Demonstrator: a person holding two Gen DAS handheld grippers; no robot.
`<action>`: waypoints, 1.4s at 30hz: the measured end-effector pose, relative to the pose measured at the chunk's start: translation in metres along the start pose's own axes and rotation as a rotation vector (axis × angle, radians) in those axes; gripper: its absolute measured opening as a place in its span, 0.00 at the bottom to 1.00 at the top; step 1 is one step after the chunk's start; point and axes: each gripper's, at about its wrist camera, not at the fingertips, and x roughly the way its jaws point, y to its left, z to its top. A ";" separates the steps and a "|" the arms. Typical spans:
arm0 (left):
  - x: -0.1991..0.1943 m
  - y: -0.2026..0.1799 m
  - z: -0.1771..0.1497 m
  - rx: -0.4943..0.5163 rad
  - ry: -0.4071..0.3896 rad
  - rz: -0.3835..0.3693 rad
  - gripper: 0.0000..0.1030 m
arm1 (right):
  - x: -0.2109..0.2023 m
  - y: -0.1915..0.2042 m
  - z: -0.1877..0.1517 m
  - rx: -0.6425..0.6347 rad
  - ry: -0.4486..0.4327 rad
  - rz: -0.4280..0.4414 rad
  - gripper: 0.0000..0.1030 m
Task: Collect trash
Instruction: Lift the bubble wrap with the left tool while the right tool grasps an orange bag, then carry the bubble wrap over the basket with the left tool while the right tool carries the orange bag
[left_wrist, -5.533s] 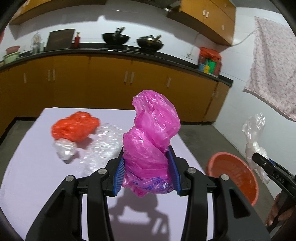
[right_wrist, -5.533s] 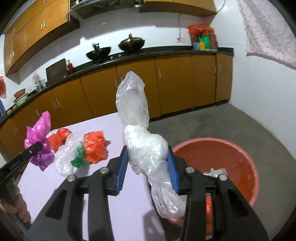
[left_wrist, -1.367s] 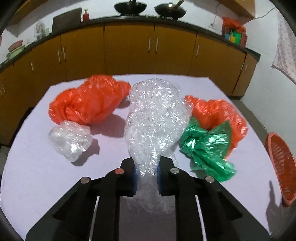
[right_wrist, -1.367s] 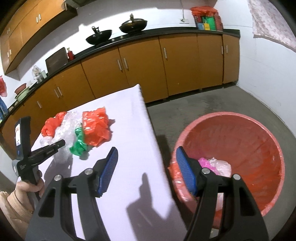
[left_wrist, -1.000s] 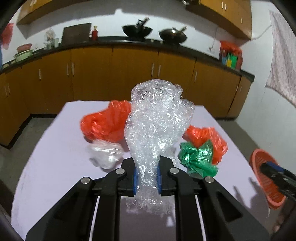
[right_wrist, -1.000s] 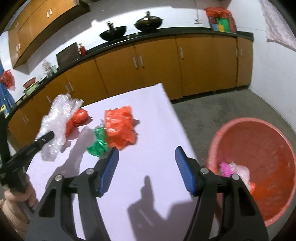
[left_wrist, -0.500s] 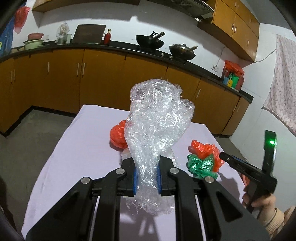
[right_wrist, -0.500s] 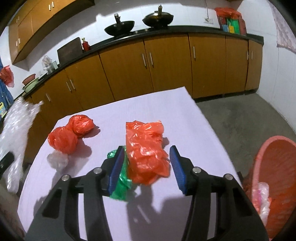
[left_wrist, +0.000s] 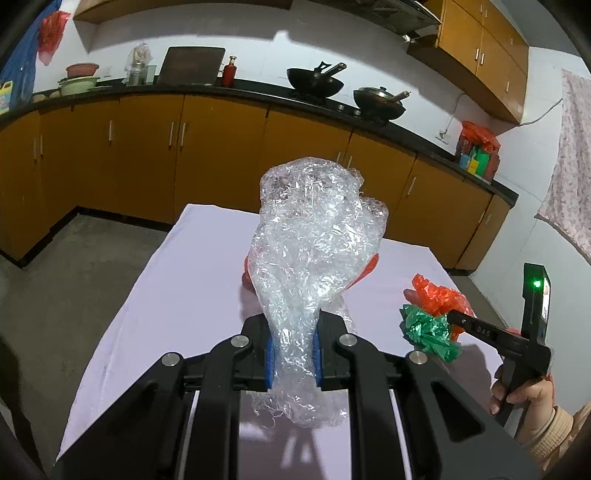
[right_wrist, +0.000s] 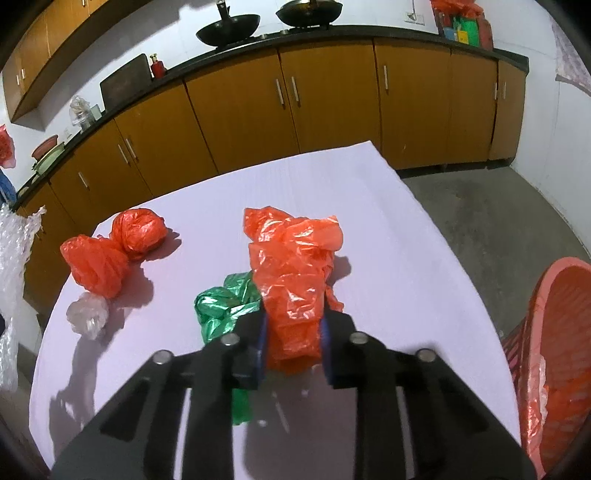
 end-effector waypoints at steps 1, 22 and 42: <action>-0.001 -0.001 0.001 0.002 -0.003 -0.004 0.14 | -0.003 -0.001 -0.001 0.000 -0.007 -0.002 0.19; -0.008 -0.019 0.000 0.035 0.001 -0.035 0.14 | -0.046 -0.010 -0.027 -0.004 -0.022 0.053 0.27; 0.001 -0.024 -0.002 0.043 0.027 -0.037 0.14 | -0.058 -0.027 -0.022 0.033 -0.063 0.057 0.15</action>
